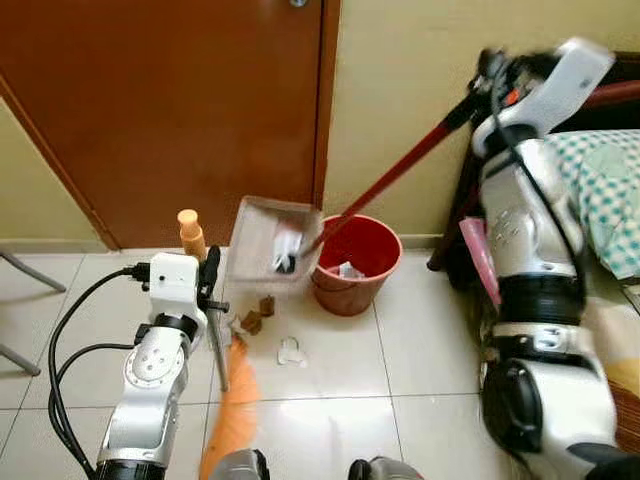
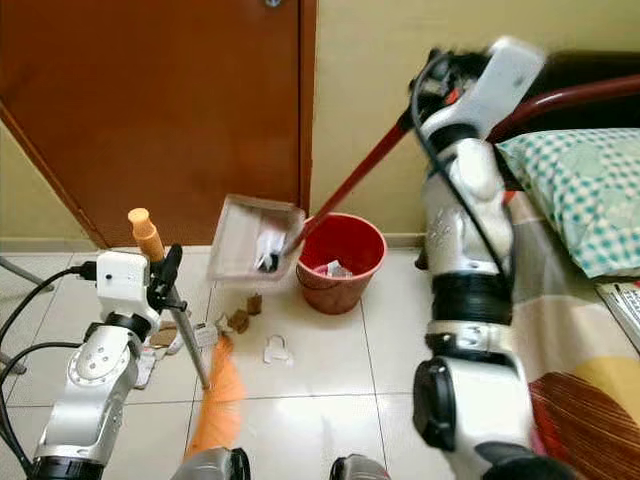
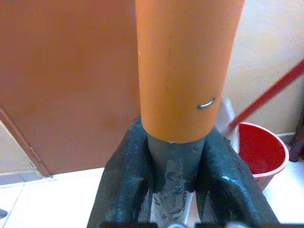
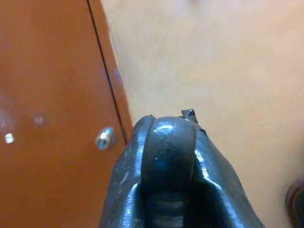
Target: Sweep floor
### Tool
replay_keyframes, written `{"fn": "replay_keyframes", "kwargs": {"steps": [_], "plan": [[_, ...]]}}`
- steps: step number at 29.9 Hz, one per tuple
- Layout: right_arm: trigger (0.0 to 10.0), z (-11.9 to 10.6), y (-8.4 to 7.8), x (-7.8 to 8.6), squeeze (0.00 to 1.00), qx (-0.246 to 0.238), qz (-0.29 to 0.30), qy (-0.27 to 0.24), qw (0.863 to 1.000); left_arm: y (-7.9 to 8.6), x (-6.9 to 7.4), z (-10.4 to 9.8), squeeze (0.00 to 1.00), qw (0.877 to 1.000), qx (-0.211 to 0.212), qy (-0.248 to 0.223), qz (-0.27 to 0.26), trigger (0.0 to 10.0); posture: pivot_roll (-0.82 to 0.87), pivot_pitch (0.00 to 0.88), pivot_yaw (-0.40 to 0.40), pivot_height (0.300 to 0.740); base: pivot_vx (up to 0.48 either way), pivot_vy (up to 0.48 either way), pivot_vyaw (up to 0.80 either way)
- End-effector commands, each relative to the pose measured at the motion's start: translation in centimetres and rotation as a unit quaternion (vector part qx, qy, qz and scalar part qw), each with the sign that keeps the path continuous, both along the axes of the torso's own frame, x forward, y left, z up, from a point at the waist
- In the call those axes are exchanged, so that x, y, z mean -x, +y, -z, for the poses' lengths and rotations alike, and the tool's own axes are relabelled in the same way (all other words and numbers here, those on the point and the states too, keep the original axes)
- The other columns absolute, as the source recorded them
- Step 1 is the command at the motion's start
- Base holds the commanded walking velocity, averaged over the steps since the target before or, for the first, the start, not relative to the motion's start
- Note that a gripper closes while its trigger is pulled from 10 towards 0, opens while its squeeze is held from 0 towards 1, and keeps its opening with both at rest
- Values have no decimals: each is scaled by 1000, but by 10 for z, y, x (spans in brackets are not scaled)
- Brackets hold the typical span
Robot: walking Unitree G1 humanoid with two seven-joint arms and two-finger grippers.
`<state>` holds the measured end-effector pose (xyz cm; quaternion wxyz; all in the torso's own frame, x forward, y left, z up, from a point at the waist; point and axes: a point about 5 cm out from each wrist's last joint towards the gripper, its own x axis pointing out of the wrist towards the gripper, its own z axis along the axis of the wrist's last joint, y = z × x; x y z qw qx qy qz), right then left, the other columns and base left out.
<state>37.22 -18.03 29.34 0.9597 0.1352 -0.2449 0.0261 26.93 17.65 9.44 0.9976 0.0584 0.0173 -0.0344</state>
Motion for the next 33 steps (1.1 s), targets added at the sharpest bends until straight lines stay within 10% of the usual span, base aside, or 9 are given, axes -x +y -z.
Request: {"fn": "replay_keyframes", "kwargs": {"steps": [1, 12, 24, 33], "plan": [[10000, -22, 0, 6, 0, 23, 4, -55, 998, 1, 2, 2, 0, 1000, -4, 8, -2, 10000, 7, 82, -36, 740, 0, 0, 0], [10000, -5, 12, 13, 0, 220, 17, -92, 971, 0, 0, 0, 0, 1000, -6, 5, 9, 10000, 13, 90, -29, 740, 0, 0, 0], [10000, 9, 48, 19, 0, 313, -2, -141, 939, -4, 2, 1, 0, 1000, -8, 5, 19, 10000, 26, 84, -32, 740, 0, 0, 0], [10000, 61, 85, 35, 0, 452, -116, -154, 871, -6, -1, -1, 0, 1000, -8, 0, 22, 10000, 22, 81, -40, 740, 0, 0, 0]]}}
